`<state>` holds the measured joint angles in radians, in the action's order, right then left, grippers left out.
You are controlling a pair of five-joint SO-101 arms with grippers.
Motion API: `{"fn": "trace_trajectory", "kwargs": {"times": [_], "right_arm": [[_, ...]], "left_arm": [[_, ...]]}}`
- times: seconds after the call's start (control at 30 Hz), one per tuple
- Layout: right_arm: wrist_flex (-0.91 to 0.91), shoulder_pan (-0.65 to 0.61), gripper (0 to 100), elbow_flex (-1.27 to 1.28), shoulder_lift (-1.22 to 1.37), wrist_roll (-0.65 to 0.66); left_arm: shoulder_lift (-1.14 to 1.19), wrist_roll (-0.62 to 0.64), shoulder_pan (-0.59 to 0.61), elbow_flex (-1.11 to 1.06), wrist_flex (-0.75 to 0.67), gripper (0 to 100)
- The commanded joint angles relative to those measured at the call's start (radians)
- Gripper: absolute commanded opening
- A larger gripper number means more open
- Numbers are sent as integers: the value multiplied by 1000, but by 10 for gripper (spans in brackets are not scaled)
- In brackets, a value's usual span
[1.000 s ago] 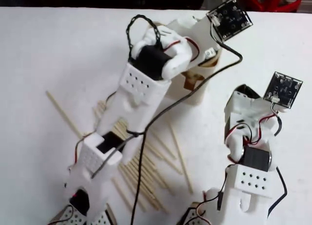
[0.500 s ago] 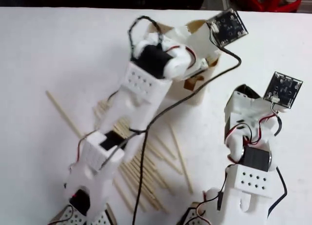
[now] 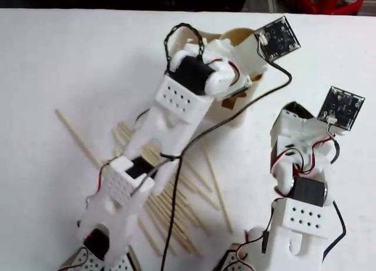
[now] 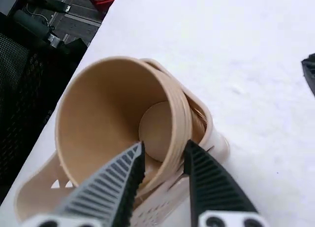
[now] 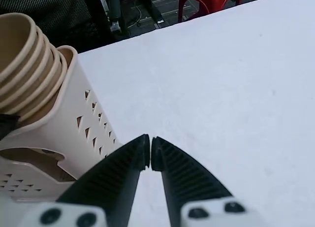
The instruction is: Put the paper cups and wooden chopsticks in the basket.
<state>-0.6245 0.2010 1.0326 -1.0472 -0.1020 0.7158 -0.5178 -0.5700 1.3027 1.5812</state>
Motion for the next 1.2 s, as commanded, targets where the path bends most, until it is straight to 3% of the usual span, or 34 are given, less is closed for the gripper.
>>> {"fn": "trace_trajectory", "kwargs": {"times": [0.0, 0.3, 0.43, 0.63, 1.17], "right_arm": [[19, -1, 18, -8, -13, 9], [19, -1, 18, -8, -13, 9], [19, -1, 18, -8, -13, 9], [19, -1, 18, -8, -13, 9], [19, -1, 18, -8, -13, 9]], "left_arm": [[35, 14, -19, 8, 15, 139], [-24, 14, -30, 66, 43, 153], [-65, 18, -36, 164, 114, 232], [-79, 49, -22, 318, 158, 233], [-33, 40, 19, 367, 150, 59]]}}
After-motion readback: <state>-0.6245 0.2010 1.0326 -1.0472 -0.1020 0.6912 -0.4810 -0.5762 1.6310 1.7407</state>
